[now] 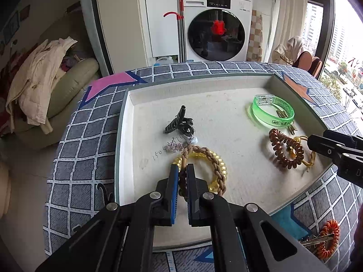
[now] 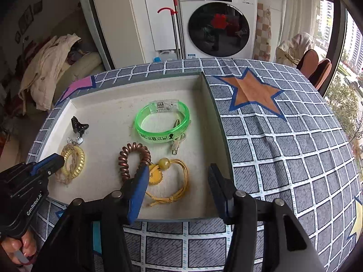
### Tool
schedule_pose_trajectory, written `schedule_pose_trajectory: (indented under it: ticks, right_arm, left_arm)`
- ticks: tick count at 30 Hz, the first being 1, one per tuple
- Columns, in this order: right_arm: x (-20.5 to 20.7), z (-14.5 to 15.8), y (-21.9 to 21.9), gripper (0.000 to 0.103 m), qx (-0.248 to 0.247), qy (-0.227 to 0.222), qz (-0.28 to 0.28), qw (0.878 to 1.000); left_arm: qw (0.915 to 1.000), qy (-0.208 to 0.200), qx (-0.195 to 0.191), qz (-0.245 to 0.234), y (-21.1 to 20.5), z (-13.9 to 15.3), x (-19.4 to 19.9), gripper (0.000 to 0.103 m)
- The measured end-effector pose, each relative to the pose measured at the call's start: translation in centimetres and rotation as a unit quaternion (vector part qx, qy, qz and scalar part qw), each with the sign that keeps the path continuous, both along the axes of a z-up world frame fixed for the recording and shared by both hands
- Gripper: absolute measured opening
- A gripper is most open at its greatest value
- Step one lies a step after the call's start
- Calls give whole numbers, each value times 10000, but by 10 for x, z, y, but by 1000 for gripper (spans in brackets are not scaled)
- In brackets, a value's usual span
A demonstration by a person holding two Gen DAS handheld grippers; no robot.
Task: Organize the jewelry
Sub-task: 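Lower both items into the tray and open both tools, then withdraw both tools from the tray toward the clear bead chain and orange coil tie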
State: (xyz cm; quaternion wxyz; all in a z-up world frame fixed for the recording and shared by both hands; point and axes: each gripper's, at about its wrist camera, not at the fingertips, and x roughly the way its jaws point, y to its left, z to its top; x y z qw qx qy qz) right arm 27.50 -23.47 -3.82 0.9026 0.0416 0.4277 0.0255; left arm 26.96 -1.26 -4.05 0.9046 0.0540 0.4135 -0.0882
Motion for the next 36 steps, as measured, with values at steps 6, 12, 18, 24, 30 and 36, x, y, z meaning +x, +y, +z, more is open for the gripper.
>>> schedule_pose_trajectory:
  ticks: [6, 12, 18, 24, 30, 36]
  right_arm:
    - [-13, 14, 1, 58, 90, -228, -79, 9997]
    - [-25, 20, -1, 58, 168, -315, -107, 9993]
    - [-37, 24, -1, 58, 273, -379, -69, 9989]
    - [-45, 21, 2, 58, 290, -319, -20, 9991]
    - [-54, 18, 5, 70, 379, -211, 106, 9990]
    - [-72, 18, 12, 87, 338, -268, 255, 9987]
  left_arm:
    - [10000, -18, -41, 18, 0, 5, -1, 26]
    - [9999, -24, -115, 52, -1, 9, 1, 26]
    - [9998, -145, -148, 30, 0, 17, -3, 85]
    - [9990, -399, -144, 148, 5, 29, -10, 103]
    - [9986, -481, -68, 197, 9, 38, -20, 103]
    - [9991, -355, -191, 160, 16, 40, -35, 103]
